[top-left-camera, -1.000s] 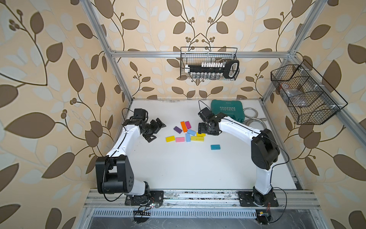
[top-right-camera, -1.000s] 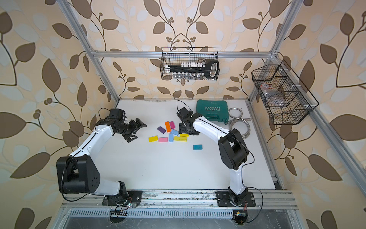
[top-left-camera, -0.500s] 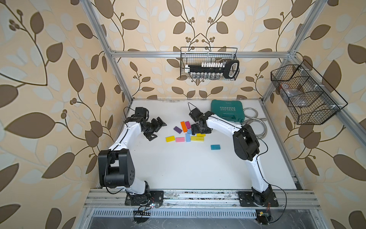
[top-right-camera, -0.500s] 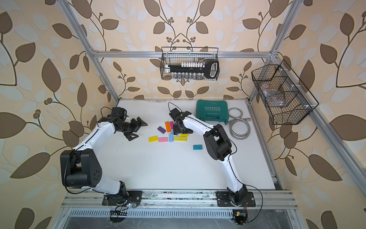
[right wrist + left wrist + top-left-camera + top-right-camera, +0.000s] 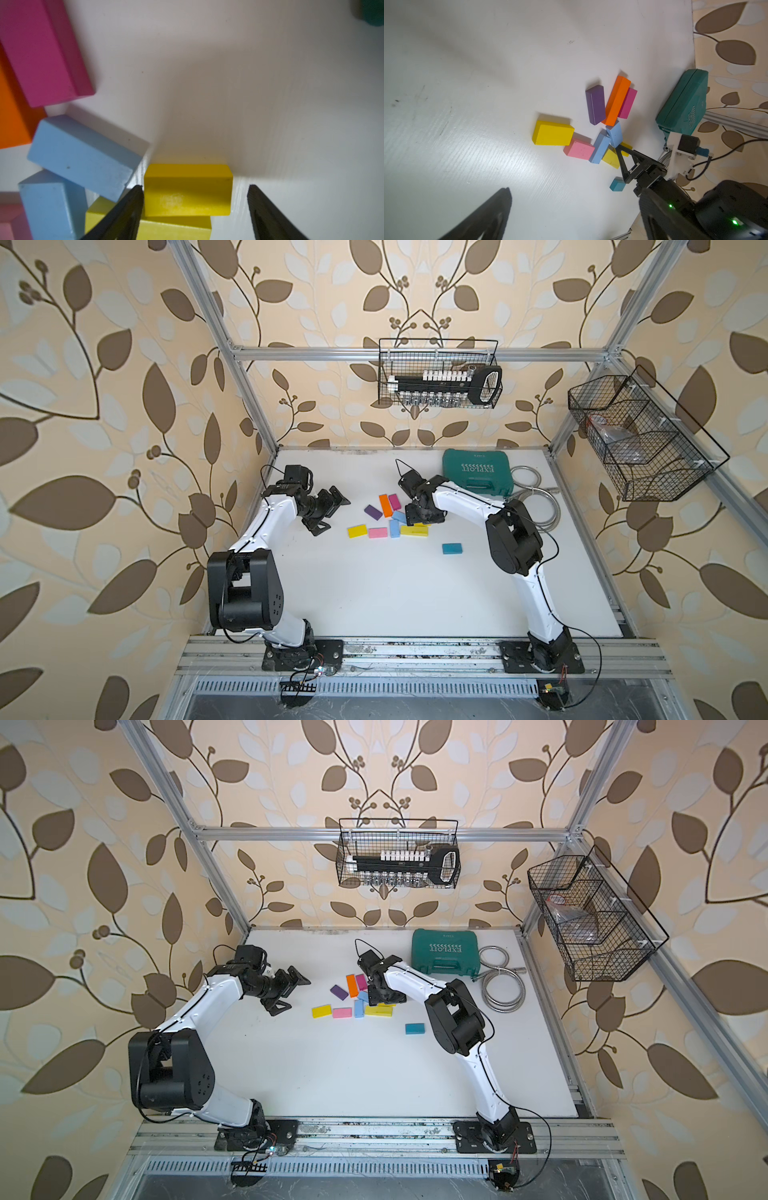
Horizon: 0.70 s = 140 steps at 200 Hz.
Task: Assemble the letter c with building blocks
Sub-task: Pick up the building block from the center of the board.
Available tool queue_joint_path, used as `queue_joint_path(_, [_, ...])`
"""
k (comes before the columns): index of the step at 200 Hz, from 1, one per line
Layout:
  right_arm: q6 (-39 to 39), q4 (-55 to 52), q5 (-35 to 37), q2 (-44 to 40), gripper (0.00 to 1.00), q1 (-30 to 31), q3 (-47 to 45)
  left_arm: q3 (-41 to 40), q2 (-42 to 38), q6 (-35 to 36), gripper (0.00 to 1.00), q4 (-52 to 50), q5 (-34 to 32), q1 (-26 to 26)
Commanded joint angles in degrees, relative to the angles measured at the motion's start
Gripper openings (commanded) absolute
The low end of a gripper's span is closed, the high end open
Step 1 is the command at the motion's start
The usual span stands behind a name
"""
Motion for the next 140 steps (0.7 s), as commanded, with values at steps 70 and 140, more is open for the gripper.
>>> queue_joint_path(70, [0.9,1.3,-3.5,3.2,0.63,-1.1,2.3,1.2,0.0,0.7,0.99,0.4,0.4,-0.1])
queue_joint_path(140, [1.9,4.2,-3.1,-7.2,0.37,-1.7,-5.2,1.6,-1.4,0.8,0.99,-0.7,0.3,-0.2])
